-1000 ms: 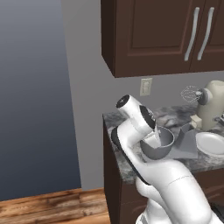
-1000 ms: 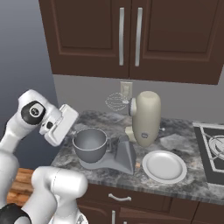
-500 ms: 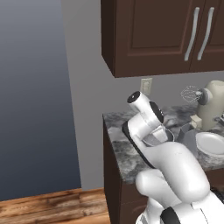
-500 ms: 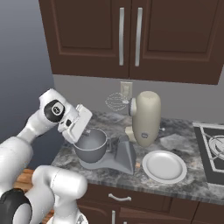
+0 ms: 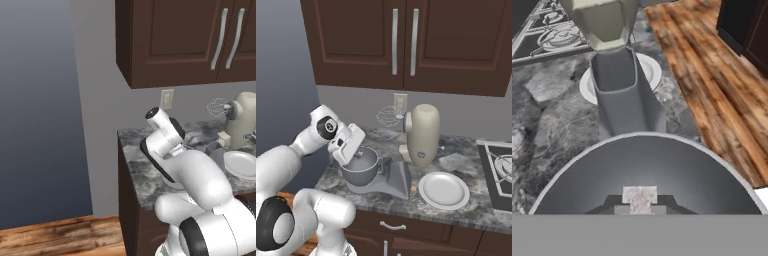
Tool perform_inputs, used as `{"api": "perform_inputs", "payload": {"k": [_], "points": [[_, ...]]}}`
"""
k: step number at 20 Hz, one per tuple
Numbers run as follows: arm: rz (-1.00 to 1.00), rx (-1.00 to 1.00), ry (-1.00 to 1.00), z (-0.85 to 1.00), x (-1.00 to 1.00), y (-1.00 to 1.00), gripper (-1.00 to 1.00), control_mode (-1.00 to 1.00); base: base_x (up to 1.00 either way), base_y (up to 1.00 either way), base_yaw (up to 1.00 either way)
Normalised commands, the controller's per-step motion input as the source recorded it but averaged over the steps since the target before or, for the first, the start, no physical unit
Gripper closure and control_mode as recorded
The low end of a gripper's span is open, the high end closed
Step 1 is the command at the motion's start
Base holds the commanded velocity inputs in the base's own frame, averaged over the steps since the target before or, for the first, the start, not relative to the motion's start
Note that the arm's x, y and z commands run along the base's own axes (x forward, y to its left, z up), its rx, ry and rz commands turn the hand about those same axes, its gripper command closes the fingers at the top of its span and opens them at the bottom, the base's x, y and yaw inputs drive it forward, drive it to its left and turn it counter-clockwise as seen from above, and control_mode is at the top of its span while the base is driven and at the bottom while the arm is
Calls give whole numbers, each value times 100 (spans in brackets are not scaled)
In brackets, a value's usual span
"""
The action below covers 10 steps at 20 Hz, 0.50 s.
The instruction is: Add butter and sugar cubes to the stand mixer bowl and then turn on the stand mixer to begin making frosting.
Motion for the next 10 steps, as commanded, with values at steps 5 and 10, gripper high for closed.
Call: {"api": "perform_inputs", "payload": {"k": [5, 10], "points": [[0, 3, 1, -41, 4, -10, 100, -100, 0, 0, 0], [0, 6, 0, -35, 8, -20, 100, -100, 0, 0, 0]]}}
